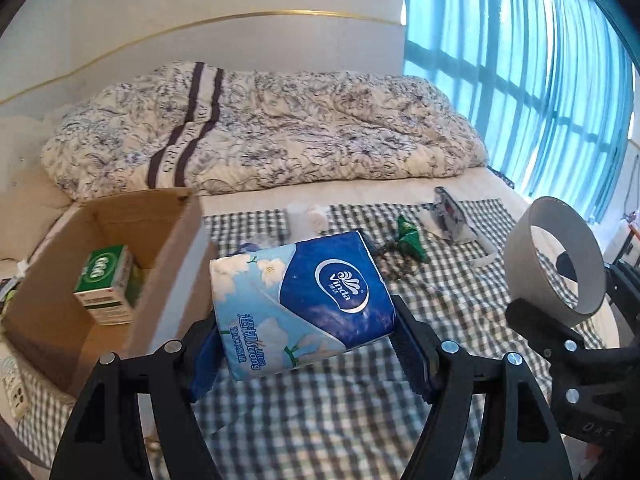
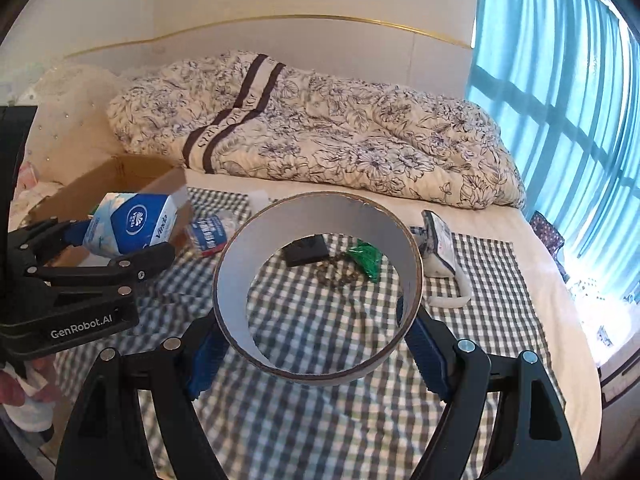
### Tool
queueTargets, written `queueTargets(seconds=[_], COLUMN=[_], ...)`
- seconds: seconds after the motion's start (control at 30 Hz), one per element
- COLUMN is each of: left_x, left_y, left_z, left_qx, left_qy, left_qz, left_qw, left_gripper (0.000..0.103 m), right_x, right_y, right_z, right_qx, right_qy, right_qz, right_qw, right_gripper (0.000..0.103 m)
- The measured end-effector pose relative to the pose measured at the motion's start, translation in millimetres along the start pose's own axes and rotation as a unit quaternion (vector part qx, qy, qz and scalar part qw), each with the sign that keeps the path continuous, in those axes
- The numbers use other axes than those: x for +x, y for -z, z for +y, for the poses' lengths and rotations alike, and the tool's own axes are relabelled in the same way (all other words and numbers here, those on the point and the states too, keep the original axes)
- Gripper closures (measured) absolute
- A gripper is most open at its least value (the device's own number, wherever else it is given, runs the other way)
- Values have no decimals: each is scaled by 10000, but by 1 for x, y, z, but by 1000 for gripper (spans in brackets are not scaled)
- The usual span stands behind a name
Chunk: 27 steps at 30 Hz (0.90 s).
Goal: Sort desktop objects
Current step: 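Carry the tape ring and tissue pack into the cardboard box and release both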
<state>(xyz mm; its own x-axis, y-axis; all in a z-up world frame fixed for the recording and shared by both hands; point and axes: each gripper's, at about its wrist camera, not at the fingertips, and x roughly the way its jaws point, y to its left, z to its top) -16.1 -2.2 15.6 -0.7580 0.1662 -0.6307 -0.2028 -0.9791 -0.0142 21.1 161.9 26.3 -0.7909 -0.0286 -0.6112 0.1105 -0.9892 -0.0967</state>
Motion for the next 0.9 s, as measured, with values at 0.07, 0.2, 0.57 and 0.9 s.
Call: queueTargets(seconds=[0.07, 0.2, 0.57, 0.9], left_x=[-7, -22, -71, -99], left_y=[1, -1, -14, -36], left_z=[8, 25, 80, 160], left_qx=[-66, -194, -472, -728], left_qy=[-38, -55, -277, -803], left_qz=[-47, -126, -281, -520], left_qw=[10000, 9997, 9981, 9928], left_gripper=[27, 27, 27, 27], right_x=[-4, -10, -26, -32], right_y=[0, -1, -25, -72], right_z=[11, 28, 73, 142], right_qx=[-26, -126, -174, -514], right_qy=[-22, -31, -388, -903], right_qz=[39, 29, -27, -245], right_qw=[10000, 9999, 9991, 9943], right_gripper=[23, 23, 23, 23])
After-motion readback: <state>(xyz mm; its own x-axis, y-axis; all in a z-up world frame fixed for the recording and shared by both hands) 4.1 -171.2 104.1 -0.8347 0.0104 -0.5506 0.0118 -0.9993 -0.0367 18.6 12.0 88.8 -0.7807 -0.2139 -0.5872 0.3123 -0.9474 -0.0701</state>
